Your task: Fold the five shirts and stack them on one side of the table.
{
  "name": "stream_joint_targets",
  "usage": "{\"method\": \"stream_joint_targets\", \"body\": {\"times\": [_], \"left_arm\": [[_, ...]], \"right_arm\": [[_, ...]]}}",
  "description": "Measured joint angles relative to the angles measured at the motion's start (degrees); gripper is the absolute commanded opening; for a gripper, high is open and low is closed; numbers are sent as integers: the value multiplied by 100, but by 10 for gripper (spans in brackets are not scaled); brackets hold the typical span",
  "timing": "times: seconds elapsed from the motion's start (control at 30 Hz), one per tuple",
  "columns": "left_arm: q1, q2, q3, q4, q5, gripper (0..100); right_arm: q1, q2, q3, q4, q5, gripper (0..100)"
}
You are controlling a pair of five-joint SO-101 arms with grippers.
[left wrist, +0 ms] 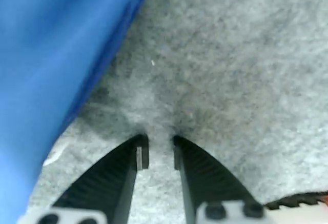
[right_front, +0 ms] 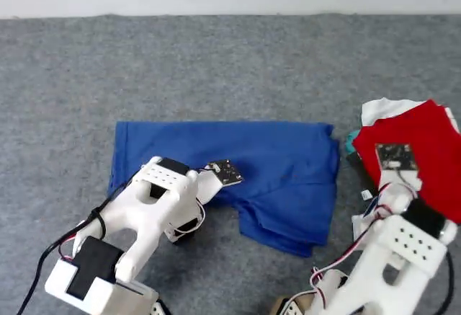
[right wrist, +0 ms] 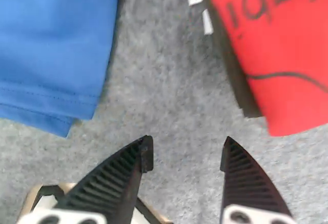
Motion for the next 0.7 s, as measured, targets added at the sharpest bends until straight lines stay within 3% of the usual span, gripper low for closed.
{"method": "stream_joint_targets", "body": {"times": [0.7], "left_arm": [[0,0,0,0,18,94]], "right_arm": [[0,-967,255,229,18,220]]}}
